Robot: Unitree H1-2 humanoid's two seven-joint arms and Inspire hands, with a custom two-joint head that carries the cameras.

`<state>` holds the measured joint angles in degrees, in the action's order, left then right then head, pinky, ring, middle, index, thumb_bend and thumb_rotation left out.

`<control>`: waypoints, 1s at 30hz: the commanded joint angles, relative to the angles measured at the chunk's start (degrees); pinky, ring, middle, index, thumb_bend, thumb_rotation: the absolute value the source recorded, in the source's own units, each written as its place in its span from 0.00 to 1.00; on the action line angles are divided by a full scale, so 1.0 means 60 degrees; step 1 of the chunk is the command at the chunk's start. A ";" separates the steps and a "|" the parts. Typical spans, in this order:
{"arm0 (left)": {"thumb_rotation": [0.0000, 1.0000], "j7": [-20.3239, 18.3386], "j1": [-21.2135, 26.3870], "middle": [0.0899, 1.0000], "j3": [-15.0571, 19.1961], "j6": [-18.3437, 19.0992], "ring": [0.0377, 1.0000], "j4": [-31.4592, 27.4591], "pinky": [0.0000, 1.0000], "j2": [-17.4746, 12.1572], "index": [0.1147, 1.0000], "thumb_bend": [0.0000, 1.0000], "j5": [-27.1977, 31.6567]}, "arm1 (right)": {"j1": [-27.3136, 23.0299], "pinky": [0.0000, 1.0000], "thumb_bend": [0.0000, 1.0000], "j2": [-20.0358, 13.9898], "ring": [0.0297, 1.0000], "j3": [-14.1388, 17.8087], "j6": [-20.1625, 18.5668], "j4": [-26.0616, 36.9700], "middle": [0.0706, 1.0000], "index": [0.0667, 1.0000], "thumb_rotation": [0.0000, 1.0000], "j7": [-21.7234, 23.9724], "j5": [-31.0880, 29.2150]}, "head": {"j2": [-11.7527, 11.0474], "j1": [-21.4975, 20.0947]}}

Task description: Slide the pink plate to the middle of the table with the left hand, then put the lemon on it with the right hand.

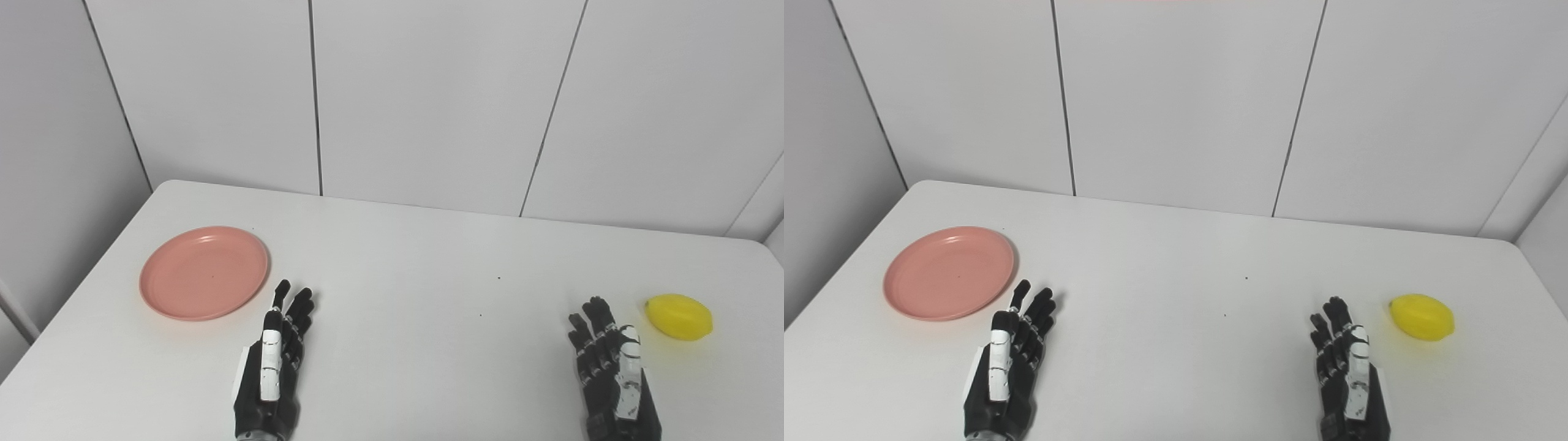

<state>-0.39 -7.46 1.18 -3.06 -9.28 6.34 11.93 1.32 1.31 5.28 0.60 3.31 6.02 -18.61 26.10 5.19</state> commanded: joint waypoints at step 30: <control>0.92 0.0125 0.1182 0.84 0.0655 0.2335 0.87 -0.2372 0.88 -0.0771 0.83 1.00 0.0168 | 0.0430 1.00 0.65 0.0205 0.95 -0.0058 0.0469 -0.0896 0.96 0.92 0.96 0.0147 0.0051 | -0.0027 -0.0188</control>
<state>0.42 -2.45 4.99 10.53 -20.91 2.16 12.20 1.25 1.58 5.22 0.61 3.23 5.87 -18.23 25.93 4.04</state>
